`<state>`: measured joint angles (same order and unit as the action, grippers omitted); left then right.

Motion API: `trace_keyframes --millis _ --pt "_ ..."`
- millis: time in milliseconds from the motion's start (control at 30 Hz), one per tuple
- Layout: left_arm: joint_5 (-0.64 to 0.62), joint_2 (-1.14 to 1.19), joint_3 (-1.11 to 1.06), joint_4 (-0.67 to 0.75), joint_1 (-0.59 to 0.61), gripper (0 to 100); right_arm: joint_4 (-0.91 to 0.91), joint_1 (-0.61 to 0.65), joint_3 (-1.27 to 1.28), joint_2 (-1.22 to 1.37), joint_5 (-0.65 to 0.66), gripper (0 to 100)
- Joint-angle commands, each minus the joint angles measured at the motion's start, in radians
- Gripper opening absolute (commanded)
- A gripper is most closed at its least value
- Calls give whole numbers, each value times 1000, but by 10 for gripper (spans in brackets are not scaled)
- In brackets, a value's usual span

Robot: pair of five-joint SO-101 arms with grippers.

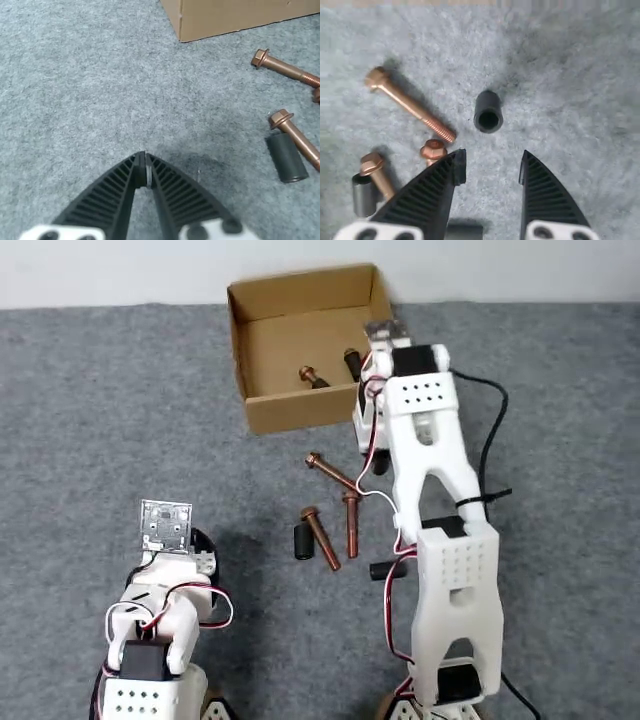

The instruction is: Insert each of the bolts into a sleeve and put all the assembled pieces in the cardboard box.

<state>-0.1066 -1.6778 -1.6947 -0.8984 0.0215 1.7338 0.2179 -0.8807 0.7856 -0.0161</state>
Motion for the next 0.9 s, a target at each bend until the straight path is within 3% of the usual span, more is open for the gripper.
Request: trace_keyframes --millis 0,167,300,600,867 --pt "12 2 5 -3 3 5 -99 -25 -48 38 -6 169" --pt "12 2 5 -3 3 5 -252 -90 -48 130 -5 115" --pt "12 2 5 -3 3 5 -263 -116 -48 131 -3 54" --pt "12 2 5 -3 3 5 -193 -73 -48 87 -6 128" --pt "12 2 5 -3 3 5 -130 -62 -43 96 -11 133"
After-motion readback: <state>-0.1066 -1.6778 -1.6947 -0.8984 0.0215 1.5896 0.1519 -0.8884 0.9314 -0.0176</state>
